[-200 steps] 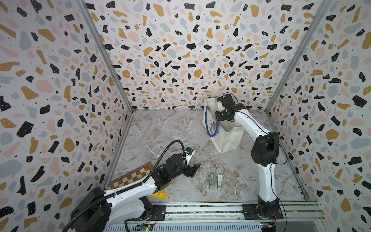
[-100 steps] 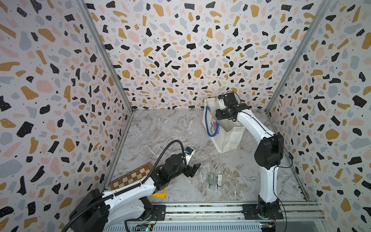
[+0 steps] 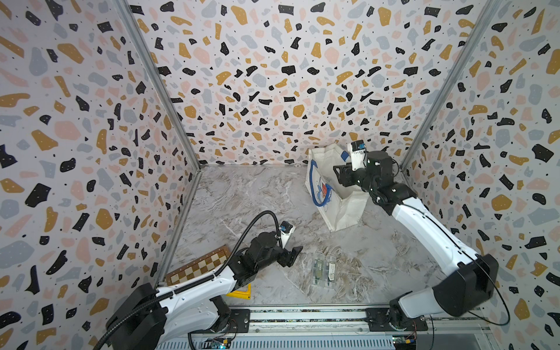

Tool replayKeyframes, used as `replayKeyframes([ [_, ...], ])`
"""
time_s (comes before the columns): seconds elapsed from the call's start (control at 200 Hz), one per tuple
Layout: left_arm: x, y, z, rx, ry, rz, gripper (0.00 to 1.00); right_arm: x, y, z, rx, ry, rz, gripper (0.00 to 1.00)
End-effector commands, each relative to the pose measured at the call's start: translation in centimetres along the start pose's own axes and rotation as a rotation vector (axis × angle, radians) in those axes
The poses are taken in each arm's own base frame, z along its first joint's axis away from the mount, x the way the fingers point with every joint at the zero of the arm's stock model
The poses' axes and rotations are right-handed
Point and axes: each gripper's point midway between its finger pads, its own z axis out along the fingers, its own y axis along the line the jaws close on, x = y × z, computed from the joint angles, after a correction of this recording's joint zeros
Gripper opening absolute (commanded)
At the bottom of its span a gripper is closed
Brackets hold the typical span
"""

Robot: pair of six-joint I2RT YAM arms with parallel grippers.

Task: Put the compass set into the canvas bag
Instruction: Pick up the compass set at the center of the board.

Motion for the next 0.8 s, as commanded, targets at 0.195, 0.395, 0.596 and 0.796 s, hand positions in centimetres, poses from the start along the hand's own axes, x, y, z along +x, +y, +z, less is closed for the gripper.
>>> replayKeyframes([
  [0.195,-0.1,-3.0,1.9,-0.057,0.229,-0.052,0.82,-2.1,1.2,-4.7,-0.035,-0.219,-0.045,0.62],
  [0.395,1.6,-6.0,3.2,-0.081,0.355,-0.125,0.86,-2.0,0.5,-5.4,0.014,-0.227,-0.066,0.63],
  [0.596,4.1,-8.5,4.9,-0.091,0.498,-0.087,0.82,-2.0,0.8,-5.5,-0.006,-0.232,-0.070,0.64],
  [0.796,5.9,-9.8,6.3,-0.064,0.562,-0.054,0.81,-2.0,0.6,-5.6,0.002,-0.234,-0.069,0.64],
])
